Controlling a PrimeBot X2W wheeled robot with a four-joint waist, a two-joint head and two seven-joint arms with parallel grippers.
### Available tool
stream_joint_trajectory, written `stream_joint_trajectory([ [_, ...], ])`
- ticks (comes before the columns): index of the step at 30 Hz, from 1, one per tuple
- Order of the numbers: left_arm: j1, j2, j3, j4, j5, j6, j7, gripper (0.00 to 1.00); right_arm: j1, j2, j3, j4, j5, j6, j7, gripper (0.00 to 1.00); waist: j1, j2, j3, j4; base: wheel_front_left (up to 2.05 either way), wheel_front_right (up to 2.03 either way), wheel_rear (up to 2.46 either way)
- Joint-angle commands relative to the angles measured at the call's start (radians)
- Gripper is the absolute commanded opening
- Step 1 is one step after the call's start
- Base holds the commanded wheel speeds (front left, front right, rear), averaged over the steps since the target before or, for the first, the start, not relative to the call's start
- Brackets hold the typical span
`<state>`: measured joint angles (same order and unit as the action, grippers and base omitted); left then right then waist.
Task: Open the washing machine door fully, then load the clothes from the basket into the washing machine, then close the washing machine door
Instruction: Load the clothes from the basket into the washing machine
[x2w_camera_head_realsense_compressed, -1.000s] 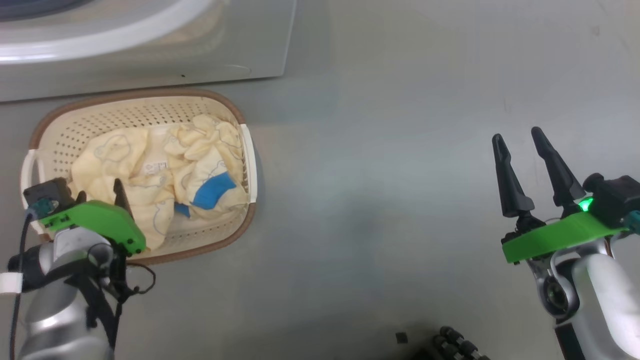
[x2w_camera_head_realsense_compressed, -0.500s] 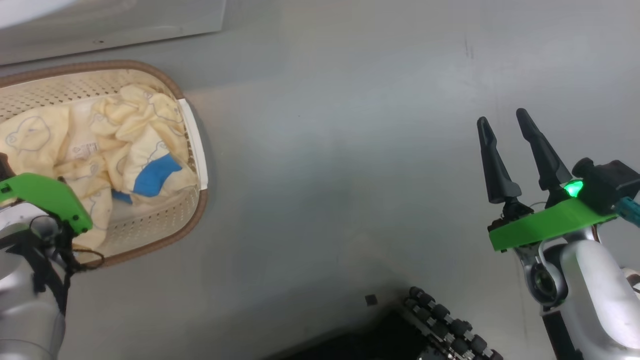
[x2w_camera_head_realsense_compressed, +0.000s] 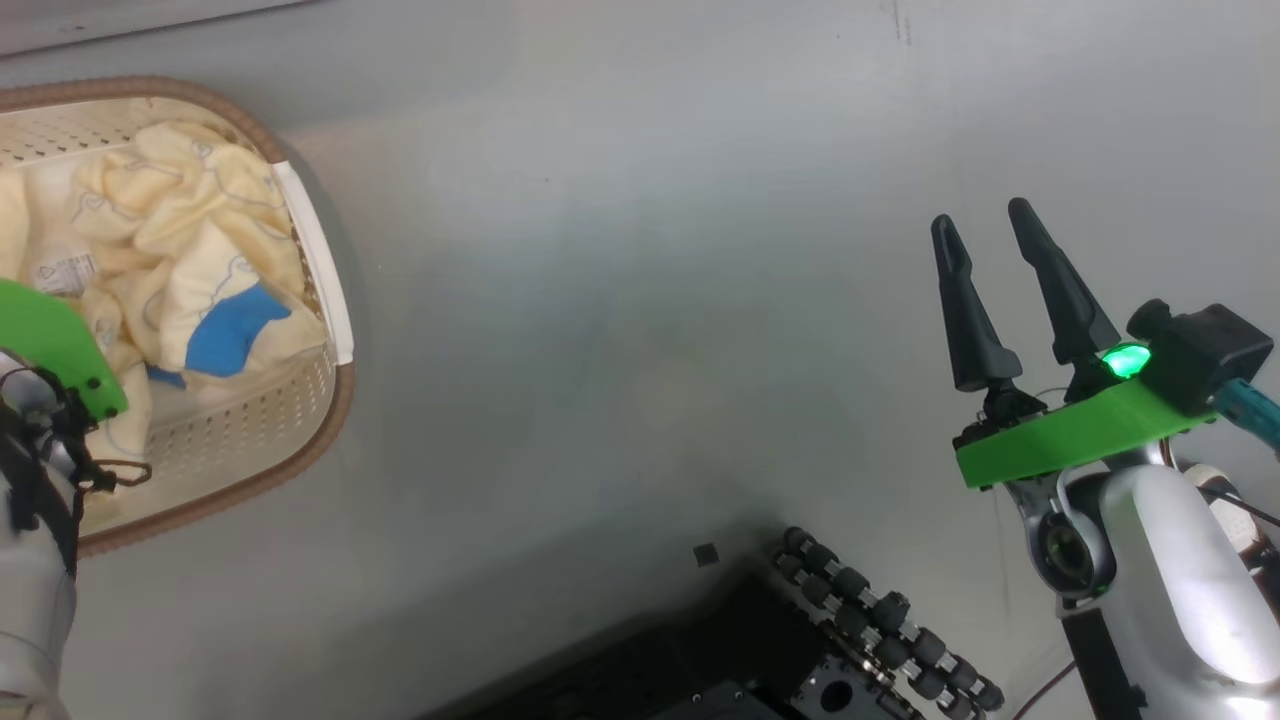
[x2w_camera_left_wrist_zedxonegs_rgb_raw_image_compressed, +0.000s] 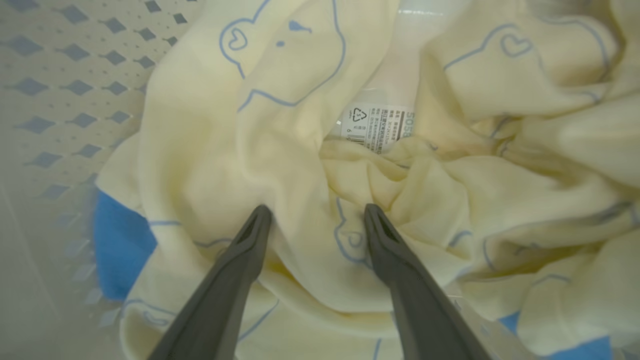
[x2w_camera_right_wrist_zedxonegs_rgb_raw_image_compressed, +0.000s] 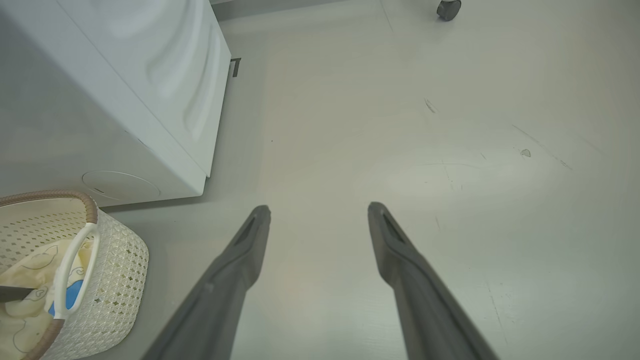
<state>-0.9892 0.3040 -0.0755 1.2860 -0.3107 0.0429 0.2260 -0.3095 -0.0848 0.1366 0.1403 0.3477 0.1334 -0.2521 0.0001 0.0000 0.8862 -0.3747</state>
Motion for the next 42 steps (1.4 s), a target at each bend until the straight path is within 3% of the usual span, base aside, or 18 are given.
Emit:
stream_joint_trajectory([
  [1, 0.012, 0.046, 0.006, -0.003, 0.010, 0.011, 0.012, 1.00, 0.023, -0.006, 0.010, -0.025, 0.008, -0.003, -0.010, 1.00, -0.0001, 0.0000, 0.019, -0.001, 0.00, 0.00, 0.00],
  [12, -0.015, 0.032, 0.000, 0.002, -0.003, 0.068, 0.055, 1.00, 0.041, 0.007, -0.003, -0.032, 0.006, -0.003, -0.010, 1.00, -0.0001, 0.0000, 0.050, 0.007, 0.00, 0.00, 0.00],
  [13, -0.012, 0.031, -0.004, 0.002, -0.002, 0.064, 0.064, 0.79, 0.042, 0.007, -0.003, -0.033, 0.006, -0.003, -0.010, 1.00, -0.0001, 0.0000, 0.051, 0.007, 0.00, 0.00, 0.00],
  [14, -0.009, 0.029, -0.009, 0.003, -0.002, 0.053, 0.073, 0.00, 0.042, 0.008, -0.004, -0.032, 0.006, -0.003, -0.010, 1.00, -0.0001, 0.0000, 0.051, 0.007, 0.00, 0.00, 0.00],
  [28, 0.042, 0.033, -0.013, 0.004, -0.031, 0.014, 0.070, 0.00, 0.016, 0.016, 0.016, -0.016, 0.004, -0.003, -0.010, 1.00, -0.0001, 0.0000, -0.008, -0.015, 0.00, 0.00, 0.00],
  [42, 0.114, 0.014, -0.094, 0.004, 0.013, -0.050, -0.024, 0.00, 0.023, 0.006, 0.029, 0.002, -0.014, -0.003, -0.010, 1.00, -0.0001, 0.0000, -0.180, 0.014, 0.00, 0.00, 0.00],
])
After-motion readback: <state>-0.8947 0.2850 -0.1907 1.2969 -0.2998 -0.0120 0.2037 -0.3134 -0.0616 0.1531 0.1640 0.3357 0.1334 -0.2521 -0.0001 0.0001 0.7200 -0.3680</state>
